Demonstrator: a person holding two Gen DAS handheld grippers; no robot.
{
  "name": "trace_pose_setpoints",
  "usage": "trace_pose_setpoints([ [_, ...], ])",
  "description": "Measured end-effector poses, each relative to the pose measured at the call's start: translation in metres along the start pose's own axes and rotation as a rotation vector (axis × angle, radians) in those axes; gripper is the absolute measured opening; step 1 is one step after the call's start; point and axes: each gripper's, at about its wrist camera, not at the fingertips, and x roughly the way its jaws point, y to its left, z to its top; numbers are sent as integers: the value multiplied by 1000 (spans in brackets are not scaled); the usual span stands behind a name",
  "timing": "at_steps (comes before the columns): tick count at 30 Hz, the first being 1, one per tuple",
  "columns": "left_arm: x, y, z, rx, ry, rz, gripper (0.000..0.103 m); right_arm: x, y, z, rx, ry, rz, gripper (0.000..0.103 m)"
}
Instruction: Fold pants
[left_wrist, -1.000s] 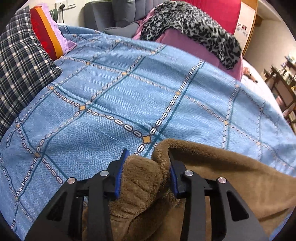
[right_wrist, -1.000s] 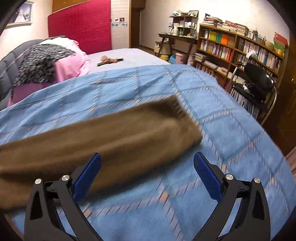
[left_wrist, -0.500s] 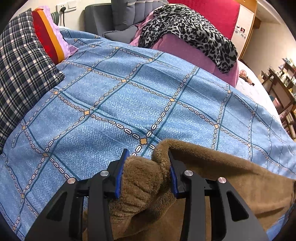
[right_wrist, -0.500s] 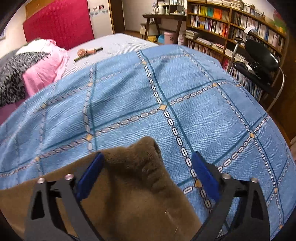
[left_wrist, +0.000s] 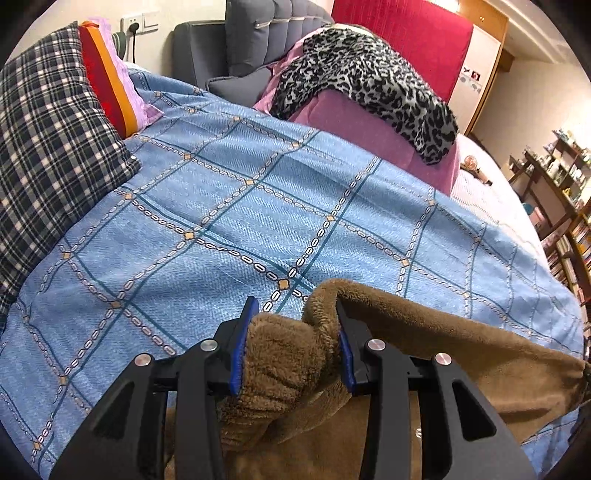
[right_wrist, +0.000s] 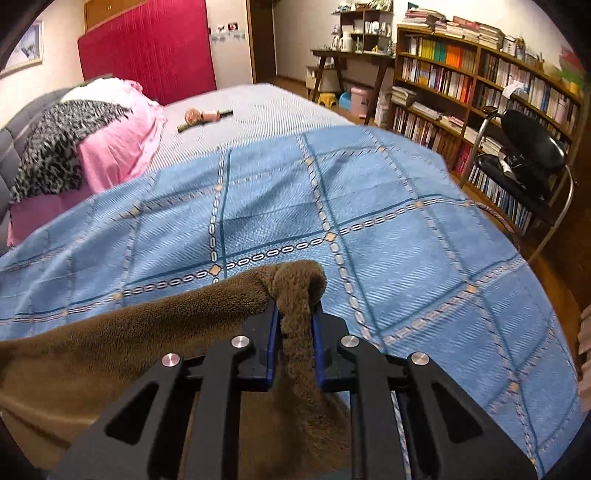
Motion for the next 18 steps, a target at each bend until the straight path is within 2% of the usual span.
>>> trace_pose_setpoints([
  [3,-19,7,-1,-21,-19,-38,38,-40,-19,-13,47,-31,23,15],
  [8,-51,22,-13,-35,-50,-84,38,-97,-45,-45,53,-62,20,15],
  [18,-115,65,-58,-73,-95,-160,37,-195,-81,-122,100,-129,34,15],
])
